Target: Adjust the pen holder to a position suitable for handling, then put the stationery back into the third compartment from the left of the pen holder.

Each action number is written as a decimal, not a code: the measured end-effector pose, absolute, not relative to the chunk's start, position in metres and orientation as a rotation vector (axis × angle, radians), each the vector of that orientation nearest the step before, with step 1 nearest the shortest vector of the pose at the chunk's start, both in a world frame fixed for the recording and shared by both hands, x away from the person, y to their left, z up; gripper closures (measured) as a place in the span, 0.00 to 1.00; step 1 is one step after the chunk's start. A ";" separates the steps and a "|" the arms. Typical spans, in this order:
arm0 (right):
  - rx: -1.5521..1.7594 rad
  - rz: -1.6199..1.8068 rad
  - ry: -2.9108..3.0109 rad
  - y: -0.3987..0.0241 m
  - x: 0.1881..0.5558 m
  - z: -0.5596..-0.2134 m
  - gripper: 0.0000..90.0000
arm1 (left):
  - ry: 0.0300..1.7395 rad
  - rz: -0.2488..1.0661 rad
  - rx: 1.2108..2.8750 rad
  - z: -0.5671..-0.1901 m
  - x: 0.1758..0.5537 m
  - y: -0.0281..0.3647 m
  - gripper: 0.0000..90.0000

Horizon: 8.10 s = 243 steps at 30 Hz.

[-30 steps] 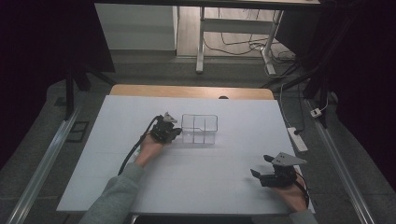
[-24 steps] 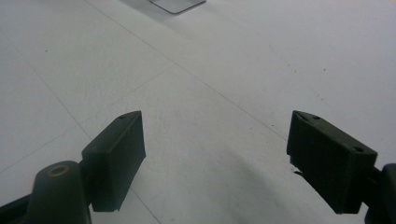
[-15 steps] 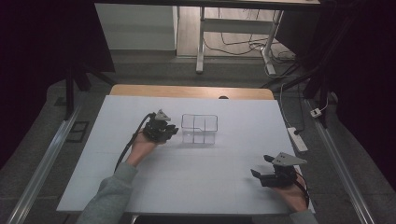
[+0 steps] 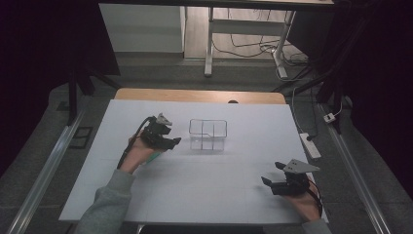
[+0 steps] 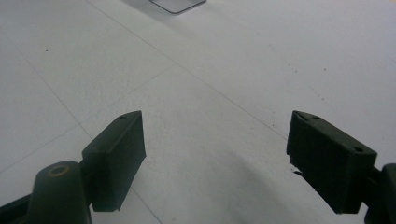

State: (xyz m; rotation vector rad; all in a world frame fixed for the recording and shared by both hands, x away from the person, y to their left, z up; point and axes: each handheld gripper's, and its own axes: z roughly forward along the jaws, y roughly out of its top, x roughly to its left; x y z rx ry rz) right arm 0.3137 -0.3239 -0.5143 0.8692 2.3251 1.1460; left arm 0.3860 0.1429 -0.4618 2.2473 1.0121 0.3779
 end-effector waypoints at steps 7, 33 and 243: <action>0.867 1.152 2.325 -0.324 0.313 -0.514 0.21 | 1.015 0.386 2.271 -0.456 0.383 0.148 0.40; 0.864 1.135 2.325 -0.323 0.313 -0.514 0.21 | 1.089 0.326 2.358 -0.458 0.389 0.166 0.36; 0.859 1.147 2.307 -0.324 0.311 -0.513 0.21 | 0.718 0.229 1.838 -0.404 0.426 0.065 0.71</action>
